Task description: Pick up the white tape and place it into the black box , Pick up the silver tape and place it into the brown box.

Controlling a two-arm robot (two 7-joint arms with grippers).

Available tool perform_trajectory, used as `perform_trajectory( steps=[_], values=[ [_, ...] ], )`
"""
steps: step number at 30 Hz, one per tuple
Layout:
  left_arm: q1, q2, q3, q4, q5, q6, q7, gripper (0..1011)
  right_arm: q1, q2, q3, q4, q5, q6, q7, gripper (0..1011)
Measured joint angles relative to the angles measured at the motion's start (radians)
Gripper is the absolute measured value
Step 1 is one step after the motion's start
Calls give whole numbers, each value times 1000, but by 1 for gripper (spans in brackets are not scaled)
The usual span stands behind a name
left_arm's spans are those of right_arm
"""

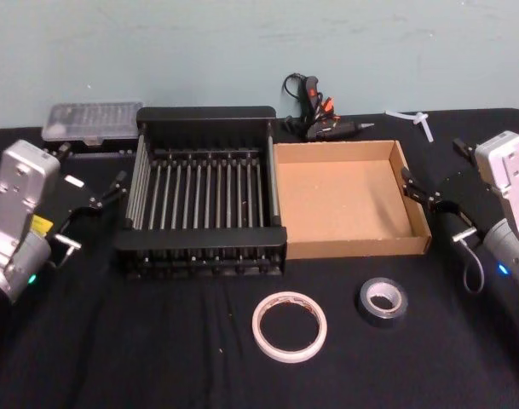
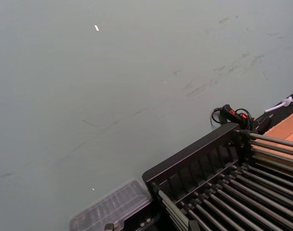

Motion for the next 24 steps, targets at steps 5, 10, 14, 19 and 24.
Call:
perform_trajectory(
  steps=[5, 10, 14, 19, 24],
  values=[
    [0, 0, 0, 0, 0, 0, 0, 1001, 0, 0, 0, 0, 0, 0, 0, 1002],
    [0, 0, 0, 0, 0, 0, 0, 1001, 0, 0, 0, 0, 0, 0, 0, 1002],
    [0, 0, 0, 0, 0, 0, 0, 1001, 0, 0, 0, 0, 0, 0, 0, 1002],
    [0, 0, 0, 0, 0, 0, 0, 1001, 0, 0, 0, 0, 0, 0, 0, 1002],
    [0, 0, 0, 0, 0, 0, 0, 1001, 0, 0, 0, 0, 0, 0, 0, 1002]
  ],
)
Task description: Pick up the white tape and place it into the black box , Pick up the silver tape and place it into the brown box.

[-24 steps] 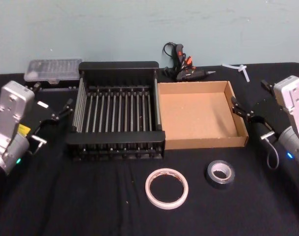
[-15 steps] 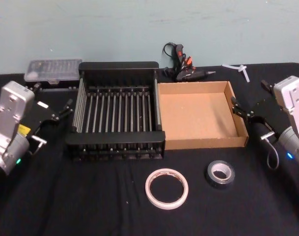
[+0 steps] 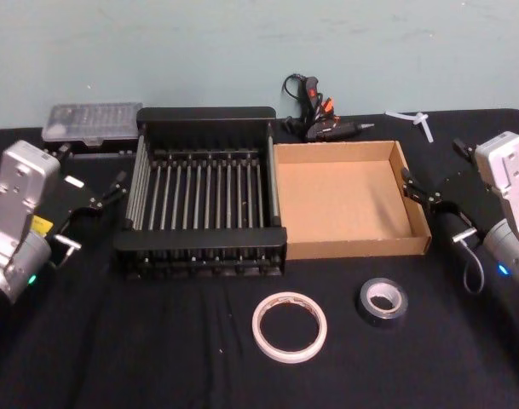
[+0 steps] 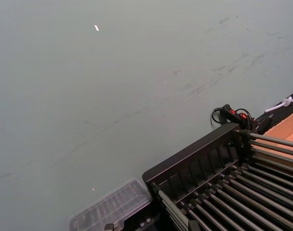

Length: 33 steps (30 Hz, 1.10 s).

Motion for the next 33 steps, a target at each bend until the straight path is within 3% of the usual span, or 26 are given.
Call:
perform_trajectory(
  steps=[33],
  values=[
    [0, 0, 0, 0, 0, 0, 0, 1001, 0, 0, 0, 0, 0, 0, 0, 1002]
  ],
)
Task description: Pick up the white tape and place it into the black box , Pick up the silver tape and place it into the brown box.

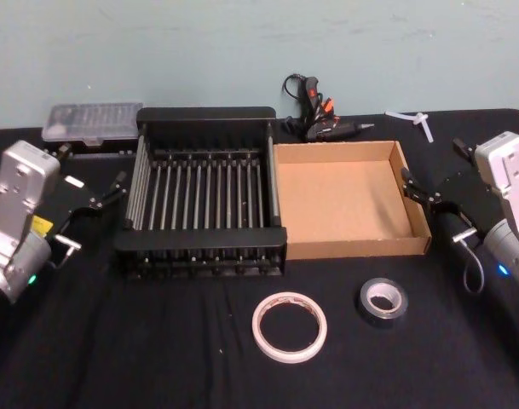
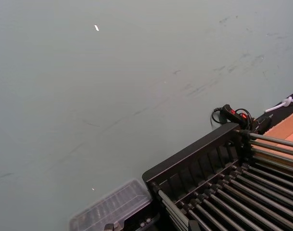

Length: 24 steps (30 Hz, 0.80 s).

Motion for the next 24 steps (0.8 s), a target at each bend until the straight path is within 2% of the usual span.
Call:
perform_trajectory(
  steps=[12, 24],
  values=[
    [0, 0, 0, 0, 0, 0, 0, 1001, -6, -15, 24, 2, 3, -7, 28, 1003],
    [0, 0, 0, 0, 0, 0, 0, 1001, -65, -23, 76, -53, 61, 7, 81, 1002]
  ],
)
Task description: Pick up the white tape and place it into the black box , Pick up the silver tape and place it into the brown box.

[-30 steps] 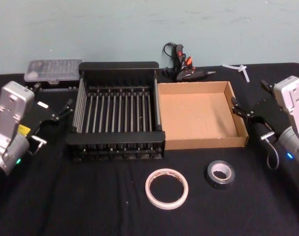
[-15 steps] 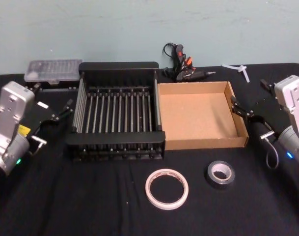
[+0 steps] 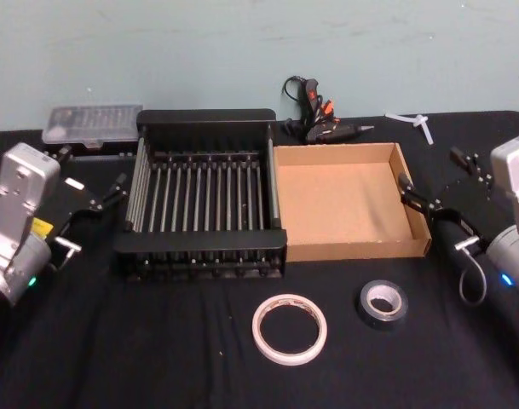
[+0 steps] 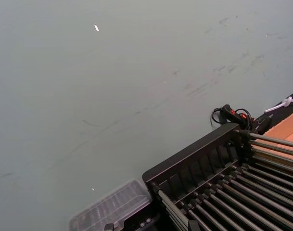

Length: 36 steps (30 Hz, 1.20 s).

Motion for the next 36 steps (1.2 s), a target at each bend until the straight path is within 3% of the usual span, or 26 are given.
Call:
perform_trajectory(
  steps=[14, 22, 36],
  values=[
    [0, 0, 0, 0, 0, 0, 0, 1001, -128, 10, 64, -147, 79, 69, 49, 1002],
    [0, 0, 0, 0, 0, 0, 0, 1001, -199, 18, 84, -224, 94, 129, 59, 1002],
    [0, 0, 0, 0, 0, 0, 0, 1001, -316, 24, 136, -311, 107, 179, 76, 1002]
  ],
)
